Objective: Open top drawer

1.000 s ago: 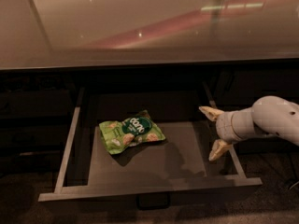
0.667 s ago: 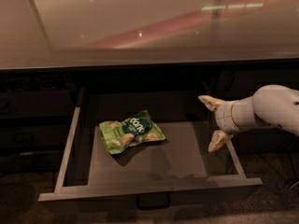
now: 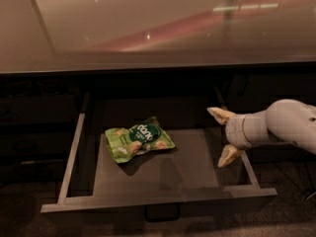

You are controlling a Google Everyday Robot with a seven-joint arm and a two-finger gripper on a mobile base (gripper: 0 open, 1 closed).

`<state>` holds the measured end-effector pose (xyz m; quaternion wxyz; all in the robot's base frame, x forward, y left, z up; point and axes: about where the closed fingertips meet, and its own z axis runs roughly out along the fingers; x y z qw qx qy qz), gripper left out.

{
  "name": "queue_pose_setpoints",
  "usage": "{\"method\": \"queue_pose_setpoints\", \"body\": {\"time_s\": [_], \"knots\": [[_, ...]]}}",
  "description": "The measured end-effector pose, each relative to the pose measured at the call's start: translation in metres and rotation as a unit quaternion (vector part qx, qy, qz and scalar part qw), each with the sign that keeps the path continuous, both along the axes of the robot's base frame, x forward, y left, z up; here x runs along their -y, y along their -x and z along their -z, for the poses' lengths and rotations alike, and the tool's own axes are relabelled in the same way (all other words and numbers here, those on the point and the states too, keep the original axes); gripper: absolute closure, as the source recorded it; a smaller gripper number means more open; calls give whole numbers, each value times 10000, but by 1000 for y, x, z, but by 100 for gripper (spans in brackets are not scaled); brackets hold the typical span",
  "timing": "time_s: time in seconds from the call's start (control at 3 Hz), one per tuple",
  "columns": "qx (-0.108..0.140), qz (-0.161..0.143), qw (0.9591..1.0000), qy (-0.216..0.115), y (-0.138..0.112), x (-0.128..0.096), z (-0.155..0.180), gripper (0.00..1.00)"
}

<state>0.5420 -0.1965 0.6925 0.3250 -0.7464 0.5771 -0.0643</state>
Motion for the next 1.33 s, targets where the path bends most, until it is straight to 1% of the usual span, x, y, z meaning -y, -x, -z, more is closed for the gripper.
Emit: {"method": "queue_pose_setpoints", "body": {"time_s": [0.33, 0.67, 1.0, 1.33], "knots": [[77, -135, 9999, -65, 28, -5, 17, 0], [213, -190, 9995, -116, 63, 1, 29, 0], [260, -89, 9995, -121, 91, 17, 46, 0], [247, 20, 9996, -112, 104, 29, 58, 0]]}}
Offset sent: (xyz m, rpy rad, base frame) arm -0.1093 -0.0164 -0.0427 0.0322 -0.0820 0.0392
